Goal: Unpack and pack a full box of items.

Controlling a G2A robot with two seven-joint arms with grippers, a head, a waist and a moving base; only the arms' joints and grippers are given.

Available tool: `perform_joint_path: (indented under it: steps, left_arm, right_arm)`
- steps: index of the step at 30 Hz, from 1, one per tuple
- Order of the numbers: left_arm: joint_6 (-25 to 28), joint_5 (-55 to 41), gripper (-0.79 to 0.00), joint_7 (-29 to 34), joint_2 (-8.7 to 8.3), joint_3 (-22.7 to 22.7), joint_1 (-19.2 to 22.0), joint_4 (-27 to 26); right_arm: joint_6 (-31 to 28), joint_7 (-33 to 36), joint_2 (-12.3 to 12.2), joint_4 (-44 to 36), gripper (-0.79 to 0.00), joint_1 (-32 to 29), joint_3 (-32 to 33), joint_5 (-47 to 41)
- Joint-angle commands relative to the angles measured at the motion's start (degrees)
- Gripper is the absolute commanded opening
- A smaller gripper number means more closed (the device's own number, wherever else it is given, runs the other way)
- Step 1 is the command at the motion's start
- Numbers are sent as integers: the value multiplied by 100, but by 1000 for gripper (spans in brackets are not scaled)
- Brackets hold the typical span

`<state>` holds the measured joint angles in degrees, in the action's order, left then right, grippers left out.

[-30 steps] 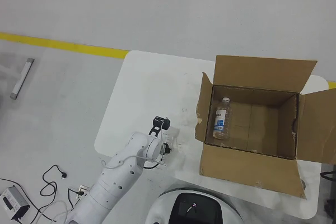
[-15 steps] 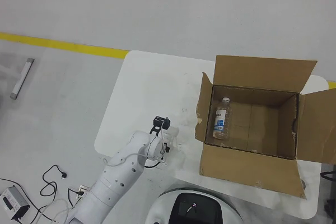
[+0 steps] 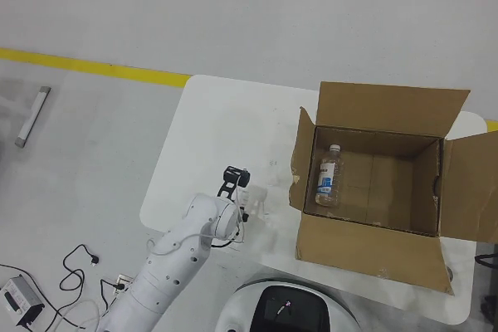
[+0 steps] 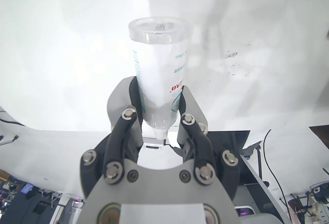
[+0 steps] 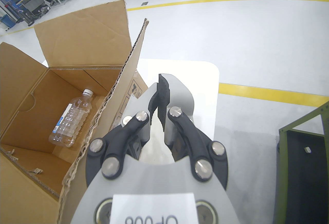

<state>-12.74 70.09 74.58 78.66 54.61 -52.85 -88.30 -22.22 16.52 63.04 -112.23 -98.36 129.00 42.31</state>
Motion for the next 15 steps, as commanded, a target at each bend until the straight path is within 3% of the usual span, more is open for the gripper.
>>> perform_joint_path:
  steps: [1, 15]
  left_arm:
    - [-25, 35, -785, 39, -27, 137, -89, -217]
    - [223, -460, -785, 547, -175, 1187, -395, -2494]
  right_arm:
    - [0, 0, 0, 0, -785, 0, 0, 0]
    - [38, -35, 6, -19, -785, -11, -26, -2]
